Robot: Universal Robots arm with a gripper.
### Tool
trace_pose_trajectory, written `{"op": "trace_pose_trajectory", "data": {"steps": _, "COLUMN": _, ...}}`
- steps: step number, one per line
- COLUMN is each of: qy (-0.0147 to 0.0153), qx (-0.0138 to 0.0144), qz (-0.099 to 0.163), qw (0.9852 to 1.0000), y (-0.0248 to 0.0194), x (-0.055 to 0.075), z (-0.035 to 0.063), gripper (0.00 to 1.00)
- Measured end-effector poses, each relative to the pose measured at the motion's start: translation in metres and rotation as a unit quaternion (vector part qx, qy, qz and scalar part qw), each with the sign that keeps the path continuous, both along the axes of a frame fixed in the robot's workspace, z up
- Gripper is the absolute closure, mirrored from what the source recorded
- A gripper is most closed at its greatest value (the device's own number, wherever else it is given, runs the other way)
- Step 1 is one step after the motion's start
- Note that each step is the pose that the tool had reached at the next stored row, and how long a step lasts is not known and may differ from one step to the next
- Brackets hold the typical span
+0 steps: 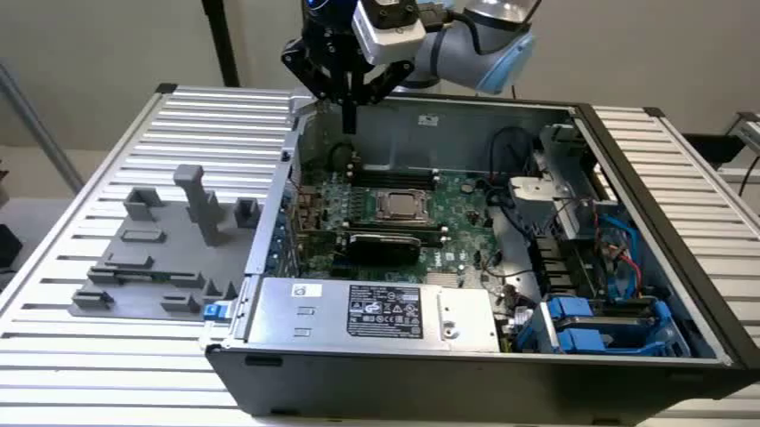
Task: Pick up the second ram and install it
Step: 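Reach for the second ram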
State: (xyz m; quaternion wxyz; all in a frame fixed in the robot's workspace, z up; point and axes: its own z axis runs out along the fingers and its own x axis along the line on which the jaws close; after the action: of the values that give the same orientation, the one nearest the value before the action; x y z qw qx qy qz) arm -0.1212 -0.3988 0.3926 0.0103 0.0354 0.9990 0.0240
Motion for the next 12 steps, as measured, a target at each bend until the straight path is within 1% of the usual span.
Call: {"op": "trace_pose_trajectory", "data": {"steps": 12, "qy": 0.0000, "qx": 0.0000, "qz": 0.000, "qw": 1.0000, "y": 0.0000, "x": 0.0000, "z": 0.0000, "gripper": 0.89}}
